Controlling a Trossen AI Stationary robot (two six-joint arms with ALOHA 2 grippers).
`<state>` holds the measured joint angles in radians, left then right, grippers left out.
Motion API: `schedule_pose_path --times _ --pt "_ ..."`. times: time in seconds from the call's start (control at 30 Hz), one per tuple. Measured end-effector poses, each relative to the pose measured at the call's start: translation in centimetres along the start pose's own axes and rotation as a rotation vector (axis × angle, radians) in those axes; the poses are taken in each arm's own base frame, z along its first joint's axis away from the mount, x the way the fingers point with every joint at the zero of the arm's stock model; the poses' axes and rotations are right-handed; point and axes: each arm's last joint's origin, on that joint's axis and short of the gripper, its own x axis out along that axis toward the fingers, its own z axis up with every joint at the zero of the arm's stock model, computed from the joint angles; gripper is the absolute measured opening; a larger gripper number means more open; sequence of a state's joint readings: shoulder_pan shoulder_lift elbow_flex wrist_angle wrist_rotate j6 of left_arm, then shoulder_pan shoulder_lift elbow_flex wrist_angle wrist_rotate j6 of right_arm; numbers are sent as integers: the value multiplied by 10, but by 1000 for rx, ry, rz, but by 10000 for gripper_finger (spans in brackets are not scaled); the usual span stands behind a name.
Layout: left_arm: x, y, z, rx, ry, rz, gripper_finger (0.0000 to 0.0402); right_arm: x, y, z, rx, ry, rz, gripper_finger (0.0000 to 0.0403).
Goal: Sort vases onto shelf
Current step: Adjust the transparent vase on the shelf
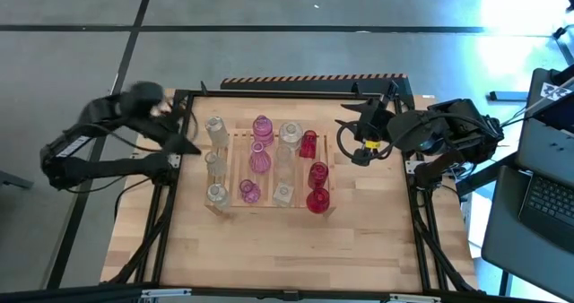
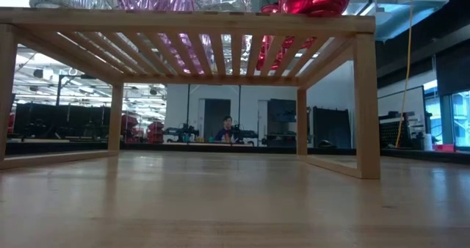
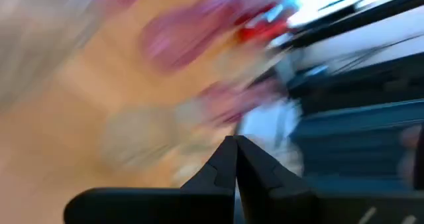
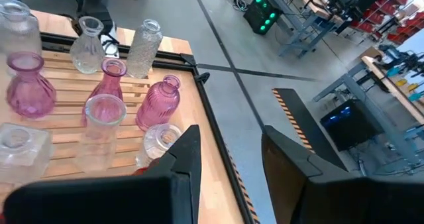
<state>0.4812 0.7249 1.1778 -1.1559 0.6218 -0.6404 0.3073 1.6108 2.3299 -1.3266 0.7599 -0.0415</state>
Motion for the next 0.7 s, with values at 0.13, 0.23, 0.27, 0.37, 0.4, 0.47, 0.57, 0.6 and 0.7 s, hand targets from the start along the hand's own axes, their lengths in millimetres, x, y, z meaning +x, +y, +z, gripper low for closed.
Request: schedule_pose_path --times 0.13,0.23,0.27,0.37,0.4,0.47,0.57,0.6,0.7 --pt "-33 -41 13 63 -196 -260 0 0 0 0 11 0 1 106" --pt "-50 -71 28 84 -306 -443 0 0 -1 0 11 0 -19 106" --pt "-52 -80 34 88 -334 -484 0 0 -1 0 11 1 -30 106" --pt "-46 -101 54 115 -376 -552 0 0 -1 0 11 1 -43 106" --pt "-40 -107 60 127 -375 -564 0 0 -1 0 11 1 -42 106" --pt "-21 -120 70 171 -352 -583 0 0 -1 0 10 1 -35 106" --pt "20 -142 77 236 -322 -627 0 0 0 -1 1 7 -7 106" --pt "34 -150 77 254 -305 -659 0 0 0 -1 -3 10 1 106" --pt "75 -176 68 278 -234 -790 0 -1 0 -2 -5 12 22 106"
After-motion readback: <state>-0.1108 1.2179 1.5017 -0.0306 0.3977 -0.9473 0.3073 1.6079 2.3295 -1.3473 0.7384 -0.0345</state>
